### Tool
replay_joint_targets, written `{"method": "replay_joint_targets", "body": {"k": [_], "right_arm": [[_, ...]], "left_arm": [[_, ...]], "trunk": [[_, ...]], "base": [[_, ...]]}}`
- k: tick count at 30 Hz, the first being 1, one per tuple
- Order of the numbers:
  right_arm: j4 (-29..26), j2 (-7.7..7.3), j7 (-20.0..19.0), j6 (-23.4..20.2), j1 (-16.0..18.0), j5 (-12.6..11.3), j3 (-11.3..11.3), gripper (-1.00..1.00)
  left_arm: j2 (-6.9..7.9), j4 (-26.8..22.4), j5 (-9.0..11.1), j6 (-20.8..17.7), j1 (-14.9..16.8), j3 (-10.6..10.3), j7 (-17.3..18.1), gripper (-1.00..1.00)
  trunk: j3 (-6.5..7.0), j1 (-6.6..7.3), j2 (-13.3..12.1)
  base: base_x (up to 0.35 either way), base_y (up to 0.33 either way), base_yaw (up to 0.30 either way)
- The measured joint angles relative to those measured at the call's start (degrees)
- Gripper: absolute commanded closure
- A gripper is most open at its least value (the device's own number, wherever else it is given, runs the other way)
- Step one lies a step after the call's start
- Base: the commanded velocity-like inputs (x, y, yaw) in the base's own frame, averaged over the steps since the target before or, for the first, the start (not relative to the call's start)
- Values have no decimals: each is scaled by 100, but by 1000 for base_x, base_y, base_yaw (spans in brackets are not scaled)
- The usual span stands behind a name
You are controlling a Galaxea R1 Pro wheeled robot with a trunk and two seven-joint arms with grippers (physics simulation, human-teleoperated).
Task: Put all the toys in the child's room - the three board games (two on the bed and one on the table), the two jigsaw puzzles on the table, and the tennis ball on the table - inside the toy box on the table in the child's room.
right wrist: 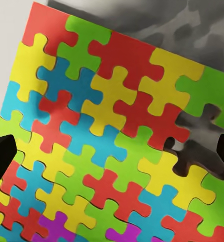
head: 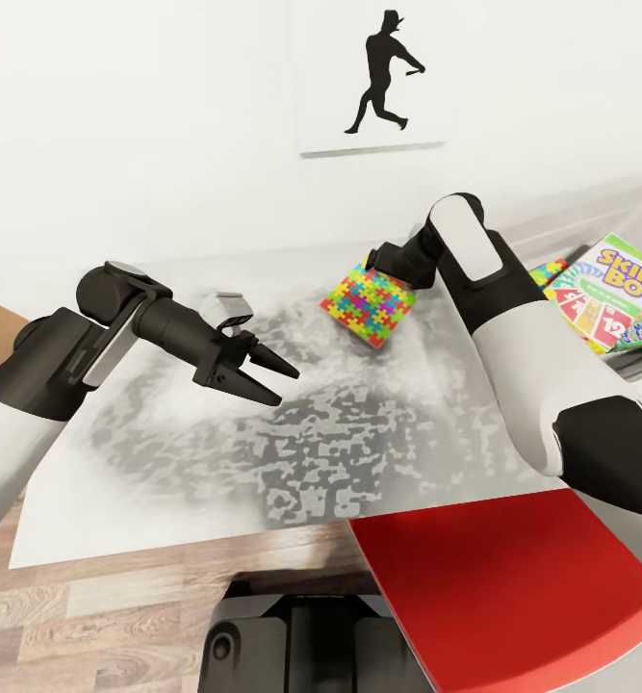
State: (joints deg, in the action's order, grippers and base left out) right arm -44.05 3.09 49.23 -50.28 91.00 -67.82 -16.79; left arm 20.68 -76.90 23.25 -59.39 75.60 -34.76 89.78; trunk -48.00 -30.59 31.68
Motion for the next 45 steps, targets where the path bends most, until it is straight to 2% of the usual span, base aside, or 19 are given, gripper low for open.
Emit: {"method": "replay_joint_targets", "body": {"k": [45], "right_arm": [[40,0,0,3,0,0,-11,-100]], "left_arm": [[19,0,-3,0,0,0,0,-100]], "trunk": [[0,0,0]], "base": [[-22,19,0]]}}
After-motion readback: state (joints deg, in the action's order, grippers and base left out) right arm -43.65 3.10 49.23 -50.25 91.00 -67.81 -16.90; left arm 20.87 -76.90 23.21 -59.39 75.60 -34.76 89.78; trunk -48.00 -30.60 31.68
